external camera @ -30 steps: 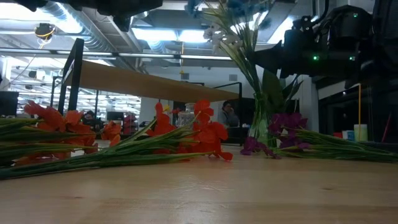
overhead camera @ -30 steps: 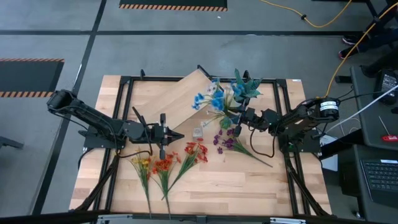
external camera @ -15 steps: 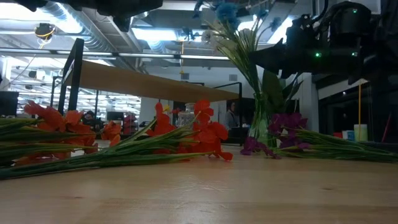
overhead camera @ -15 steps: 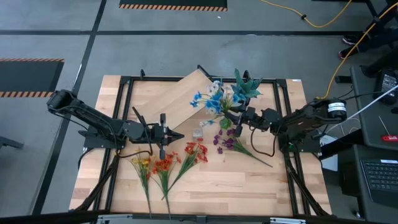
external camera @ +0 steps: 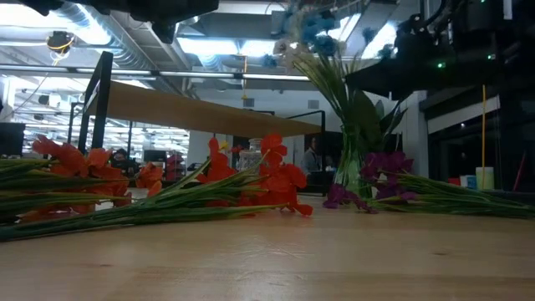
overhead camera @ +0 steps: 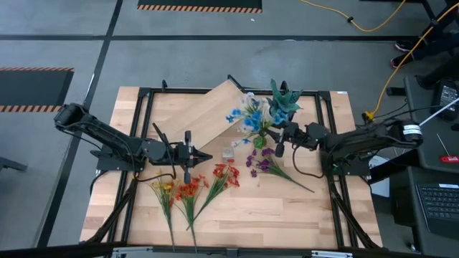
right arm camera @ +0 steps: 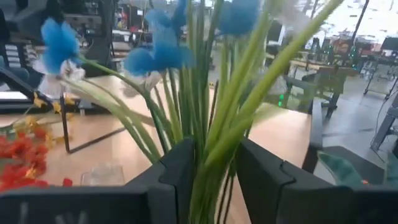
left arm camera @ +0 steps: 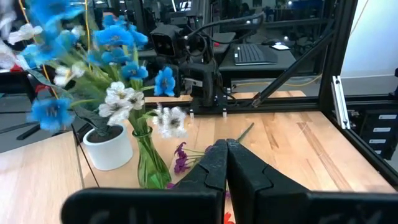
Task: Pick and place flowers into a vace then onto a shelf
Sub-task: Put the blue flowers into the green vase, then put the purple flowers into the green vase
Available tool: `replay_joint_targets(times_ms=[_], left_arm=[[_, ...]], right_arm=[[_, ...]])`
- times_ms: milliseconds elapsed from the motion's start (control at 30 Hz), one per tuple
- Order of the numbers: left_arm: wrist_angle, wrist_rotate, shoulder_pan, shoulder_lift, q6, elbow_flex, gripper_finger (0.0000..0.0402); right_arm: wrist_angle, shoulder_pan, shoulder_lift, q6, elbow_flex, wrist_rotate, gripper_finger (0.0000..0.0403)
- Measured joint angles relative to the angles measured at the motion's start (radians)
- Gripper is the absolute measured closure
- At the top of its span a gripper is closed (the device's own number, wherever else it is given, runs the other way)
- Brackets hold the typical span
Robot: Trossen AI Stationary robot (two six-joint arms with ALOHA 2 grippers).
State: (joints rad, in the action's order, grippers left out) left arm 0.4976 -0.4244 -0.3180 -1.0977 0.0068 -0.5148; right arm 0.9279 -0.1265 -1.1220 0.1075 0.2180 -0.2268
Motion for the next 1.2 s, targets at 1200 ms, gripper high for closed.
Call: replay_joint_targets(times_ms=[1200], left_arm=[[-0.008, 0.000, -0.001, 0.000, -0.004, 0.000, 0.0398]], right_arm=[[-1.165, 0.172, 0.470, -0.191, 0.238, 0.105, 0.0361]])
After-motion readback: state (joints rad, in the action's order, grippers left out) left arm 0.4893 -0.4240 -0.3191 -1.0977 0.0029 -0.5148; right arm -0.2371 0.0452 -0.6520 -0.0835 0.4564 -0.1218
